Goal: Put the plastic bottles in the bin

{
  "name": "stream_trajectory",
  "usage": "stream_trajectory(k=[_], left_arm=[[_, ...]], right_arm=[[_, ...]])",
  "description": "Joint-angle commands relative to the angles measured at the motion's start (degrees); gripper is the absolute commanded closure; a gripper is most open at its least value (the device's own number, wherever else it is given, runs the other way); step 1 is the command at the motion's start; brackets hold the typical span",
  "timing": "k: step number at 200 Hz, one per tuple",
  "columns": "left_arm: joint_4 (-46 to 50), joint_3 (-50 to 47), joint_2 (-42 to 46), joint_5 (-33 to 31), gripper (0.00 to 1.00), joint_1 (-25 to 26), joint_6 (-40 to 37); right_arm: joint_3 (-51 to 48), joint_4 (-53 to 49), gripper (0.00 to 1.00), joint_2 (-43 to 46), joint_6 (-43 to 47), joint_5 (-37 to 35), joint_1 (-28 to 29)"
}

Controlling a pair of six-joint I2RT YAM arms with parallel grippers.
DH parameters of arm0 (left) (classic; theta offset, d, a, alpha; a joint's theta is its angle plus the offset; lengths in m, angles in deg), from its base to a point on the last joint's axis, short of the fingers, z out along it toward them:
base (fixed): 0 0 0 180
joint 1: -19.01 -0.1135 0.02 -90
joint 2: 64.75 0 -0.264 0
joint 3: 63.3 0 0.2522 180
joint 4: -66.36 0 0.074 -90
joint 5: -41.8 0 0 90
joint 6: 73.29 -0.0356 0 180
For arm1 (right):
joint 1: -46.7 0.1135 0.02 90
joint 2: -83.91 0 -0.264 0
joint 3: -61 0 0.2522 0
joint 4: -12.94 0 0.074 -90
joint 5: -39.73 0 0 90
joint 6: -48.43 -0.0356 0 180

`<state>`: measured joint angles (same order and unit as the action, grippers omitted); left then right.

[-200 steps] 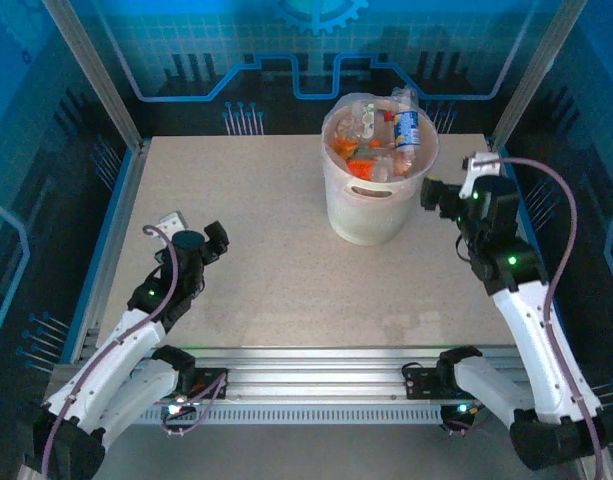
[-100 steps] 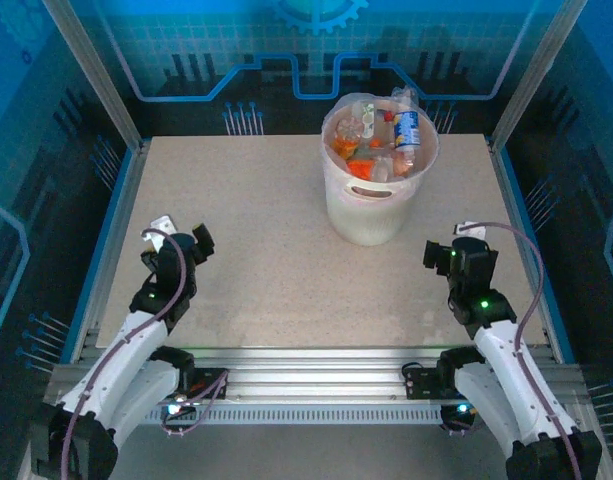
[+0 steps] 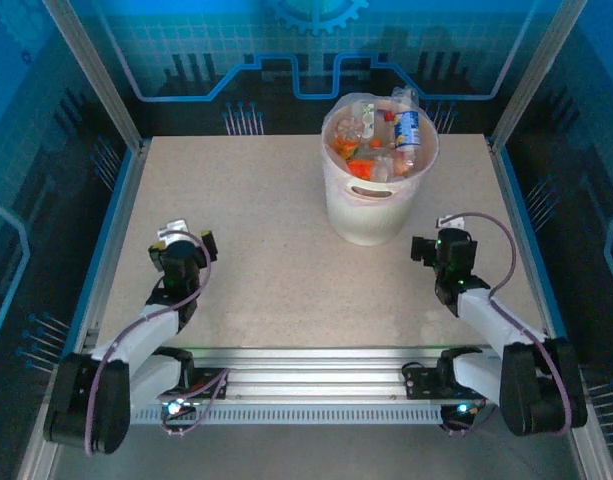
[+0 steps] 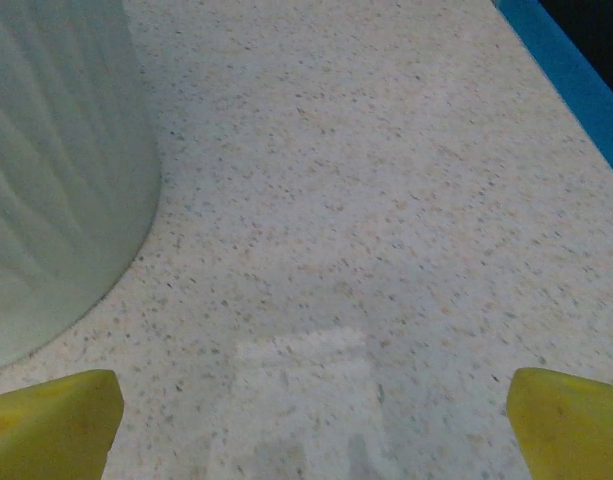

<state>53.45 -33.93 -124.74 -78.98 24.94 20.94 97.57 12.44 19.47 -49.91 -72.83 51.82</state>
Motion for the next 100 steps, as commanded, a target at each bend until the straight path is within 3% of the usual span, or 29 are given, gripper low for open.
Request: stream_trajectory(k=[1,63,100], left_arm=[[-12.2,-2.2,-3.9,4.2,0.01,-1.0,-4.5],[-24.6,-1.5,-13.8,10.7,0.01,-2.2,-7.5],[-20.9,0.7,-14.6,13.0,0.01,-2.6,-8.3]], right_arm=[[-0.3,12.0,0.00,-3.1,1.5,3.0,-1.0],[0.9,23.4,0.00,-12.4,4.5,8.5,-1.1],[1.2,28.6,0.00,-18.1,5.5,11.3,-1.6]])
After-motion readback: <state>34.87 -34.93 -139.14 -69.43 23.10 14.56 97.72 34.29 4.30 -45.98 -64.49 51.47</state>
